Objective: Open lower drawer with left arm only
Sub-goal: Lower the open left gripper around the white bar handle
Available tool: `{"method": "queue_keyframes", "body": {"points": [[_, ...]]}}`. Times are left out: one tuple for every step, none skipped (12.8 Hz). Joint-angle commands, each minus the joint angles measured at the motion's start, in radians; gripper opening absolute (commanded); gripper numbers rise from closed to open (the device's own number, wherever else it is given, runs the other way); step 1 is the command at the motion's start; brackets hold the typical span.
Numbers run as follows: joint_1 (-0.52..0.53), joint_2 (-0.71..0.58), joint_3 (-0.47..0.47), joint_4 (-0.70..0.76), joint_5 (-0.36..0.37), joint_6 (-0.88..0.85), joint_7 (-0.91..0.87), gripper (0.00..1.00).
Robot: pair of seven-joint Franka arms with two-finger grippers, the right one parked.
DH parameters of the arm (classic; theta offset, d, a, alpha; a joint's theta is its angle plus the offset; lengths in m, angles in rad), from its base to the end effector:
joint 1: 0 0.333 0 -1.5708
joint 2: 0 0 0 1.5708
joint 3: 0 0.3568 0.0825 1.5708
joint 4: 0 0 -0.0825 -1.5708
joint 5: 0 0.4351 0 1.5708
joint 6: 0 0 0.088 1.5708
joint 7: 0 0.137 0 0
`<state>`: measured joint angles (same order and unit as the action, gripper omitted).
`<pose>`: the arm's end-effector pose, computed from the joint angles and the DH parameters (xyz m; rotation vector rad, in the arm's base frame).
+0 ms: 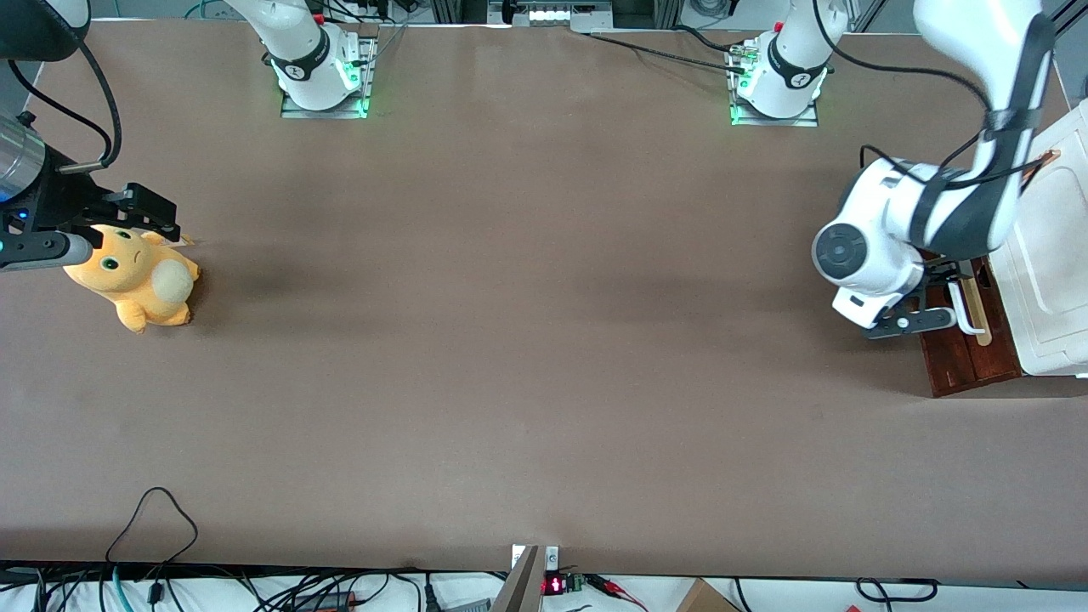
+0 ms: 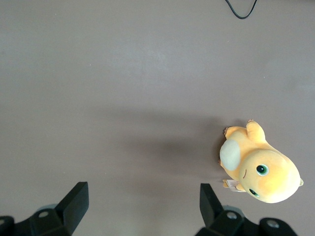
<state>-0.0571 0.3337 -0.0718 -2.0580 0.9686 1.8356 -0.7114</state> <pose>0.5952 0.0140 0.2488 -2.1968 -0.0359 0.1512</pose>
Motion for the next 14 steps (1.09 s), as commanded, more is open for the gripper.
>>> {"method": "queue_keyframes", "body": {"points": [[-0.026,0.063,-0.043,-0.013,0.157,-0.110,-0.082,0.95],[-0.032,0.091,-0.055,-0.013,0.192,-0.151,-0.121,0.95],[-0.042,0.108,-0.057,-0.020,0.224,-0.182,-0.144,0.95],[-0.047,0.125,-0.057,-0.022,0.245,-0.197,-0.161,0.95],[-0.047,0.142,-0.057,-0.022,0.274,-0.213,-0.168,0.95],[-0.049,0.157,-0.057,-0.024,0.304,-0.232,-0.189,0.95],[-0.047,0.180,-0.057,-0.024,0.327,-0.260,-0.229,0.95],[-0.047,0.206,-0.057,-0.024,0.352,-0.291,-0.281,0.95],[-0.047,0.221,-0.057,-0.024,0.369,-0.308,-0.322,0.95],[-0.047,0.237,-0.057,-0.022,0.383,-0.332,-0.347,0.95],[-0.047,0.249,-0.057,-0.018,0.412,-0.354,-0.374,0.94],[-0.041,0.255,-0.057,-0.014,0.420,-0.358,-0.407,0.94],[-0.038,0.258,-0.057,-0.013,0.420,-0.358,-0.418,0.93],[-0.035,0.258,-0.057,-0.008,0.420,-0.358,-0.430,0.92]]}}
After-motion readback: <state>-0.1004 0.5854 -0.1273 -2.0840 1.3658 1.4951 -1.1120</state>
